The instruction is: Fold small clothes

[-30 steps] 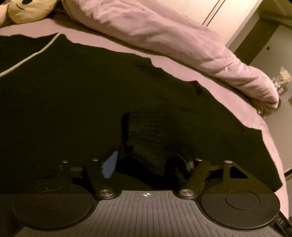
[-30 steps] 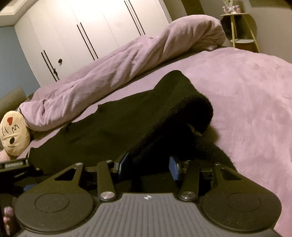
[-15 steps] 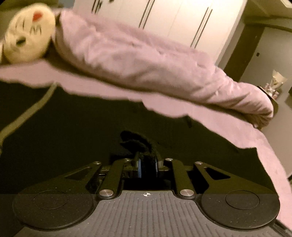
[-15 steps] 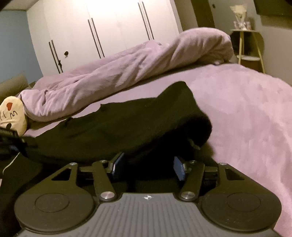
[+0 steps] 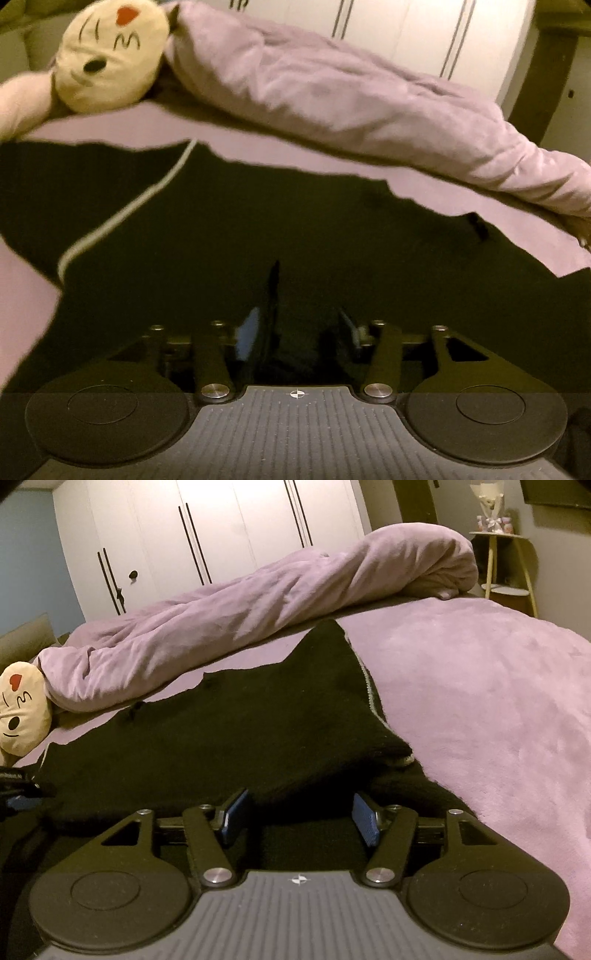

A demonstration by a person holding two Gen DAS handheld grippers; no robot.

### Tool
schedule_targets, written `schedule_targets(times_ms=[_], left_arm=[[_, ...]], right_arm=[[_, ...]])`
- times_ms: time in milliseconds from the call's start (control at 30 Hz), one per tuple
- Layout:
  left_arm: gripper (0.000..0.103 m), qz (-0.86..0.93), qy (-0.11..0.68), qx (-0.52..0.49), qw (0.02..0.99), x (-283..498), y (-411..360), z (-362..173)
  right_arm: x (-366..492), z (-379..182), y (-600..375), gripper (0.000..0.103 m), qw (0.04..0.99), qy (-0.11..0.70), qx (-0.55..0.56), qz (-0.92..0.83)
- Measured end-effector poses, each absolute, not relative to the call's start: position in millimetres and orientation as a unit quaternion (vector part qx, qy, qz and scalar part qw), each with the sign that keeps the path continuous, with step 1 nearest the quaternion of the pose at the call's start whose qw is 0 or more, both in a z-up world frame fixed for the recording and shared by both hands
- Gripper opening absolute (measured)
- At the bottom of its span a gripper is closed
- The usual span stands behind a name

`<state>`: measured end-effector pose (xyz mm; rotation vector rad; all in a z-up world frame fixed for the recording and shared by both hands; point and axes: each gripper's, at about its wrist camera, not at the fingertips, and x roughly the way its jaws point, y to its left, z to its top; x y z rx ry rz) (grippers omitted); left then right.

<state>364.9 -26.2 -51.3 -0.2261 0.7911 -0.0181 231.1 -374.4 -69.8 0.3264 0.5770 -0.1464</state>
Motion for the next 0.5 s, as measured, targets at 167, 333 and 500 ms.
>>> schedule_targets(times_ms=[167,333,500], left_arm=[[0.045,-0.021,0.405,-0.145,0.902,376,-18,-68],[0.021,-0.026,0.401,-0.137,0.906,379,-16,-72],[0.014,-0.040,0.370,-0.146,0.917,379,-9,-61]], right_arm=[[233,-73,-374,0.061,0.944,0.277,0.159,-0.078],[235,-75,-367,0.060,0.947,0.275,0.140,-0.088],[231,-72,-364,0.058,0.946,0.275,0.140,-0.097]])
